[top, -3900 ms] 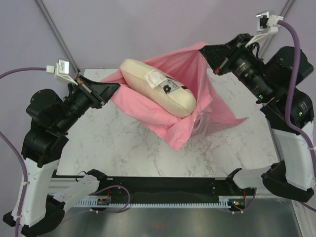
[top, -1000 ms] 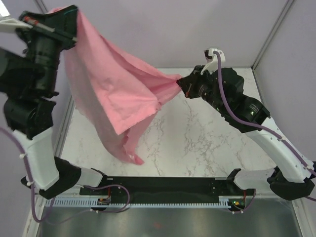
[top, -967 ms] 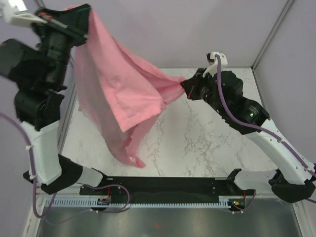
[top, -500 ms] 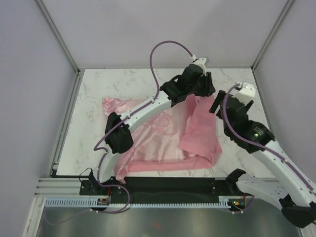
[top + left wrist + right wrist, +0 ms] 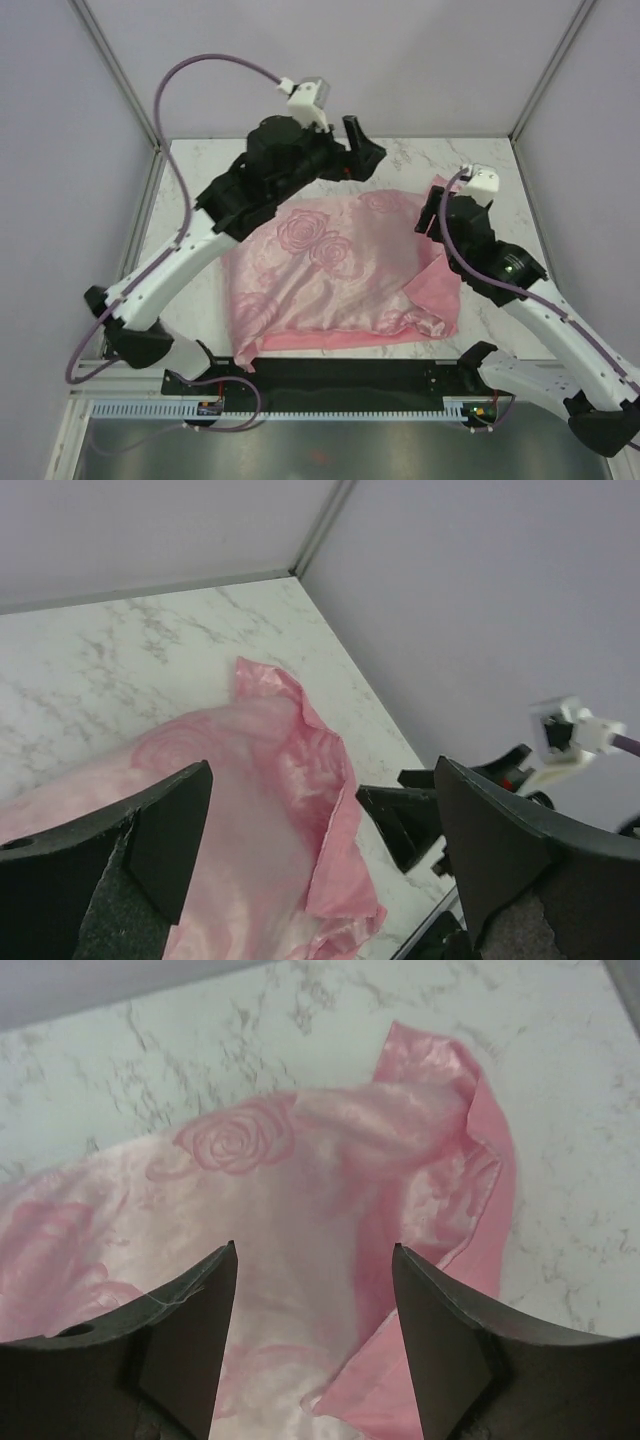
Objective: Put the pillow into the pillowcase
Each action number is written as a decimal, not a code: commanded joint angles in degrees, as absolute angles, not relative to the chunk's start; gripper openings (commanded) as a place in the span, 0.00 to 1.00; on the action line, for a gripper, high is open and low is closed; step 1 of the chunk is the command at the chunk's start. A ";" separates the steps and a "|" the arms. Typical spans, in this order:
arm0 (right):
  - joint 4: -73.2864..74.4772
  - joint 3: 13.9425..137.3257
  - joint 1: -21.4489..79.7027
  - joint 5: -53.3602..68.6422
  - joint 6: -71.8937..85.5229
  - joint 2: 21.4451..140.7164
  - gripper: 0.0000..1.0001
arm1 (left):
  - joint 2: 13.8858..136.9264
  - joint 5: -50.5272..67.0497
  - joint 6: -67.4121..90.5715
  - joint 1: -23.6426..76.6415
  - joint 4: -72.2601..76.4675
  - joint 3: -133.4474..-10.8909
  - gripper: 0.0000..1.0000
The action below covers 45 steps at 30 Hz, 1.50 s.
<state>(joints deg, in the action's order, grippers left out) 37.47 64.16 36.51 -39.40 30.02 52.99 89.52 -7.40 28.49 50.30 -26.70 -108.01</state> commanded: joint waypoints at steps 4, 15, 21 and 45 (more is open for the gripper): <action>30.85 52.67 35.78 -33.58 36.29 56.95 0.71 | 68.58 -7.68 31.98 38.53 -37.35 -80.19 1.00; 37.79 42.54 20.15 -35.07 54.57 65.22 0.53 | 57.13 -2.81 34.81 31.20 -35.59 -54.50 1.00; 47.19 40.78 11.17 -43.91 61.51 61.62 0.45 | 52.65 -7.99 36.82 30.76 -37.96 -50.63 1.00; 26.30 40.35 8.26 -9.12 34.28 40.34 0.77 | 46.84 -24.26 35.17 30.67 -51.67 -54.66 1.00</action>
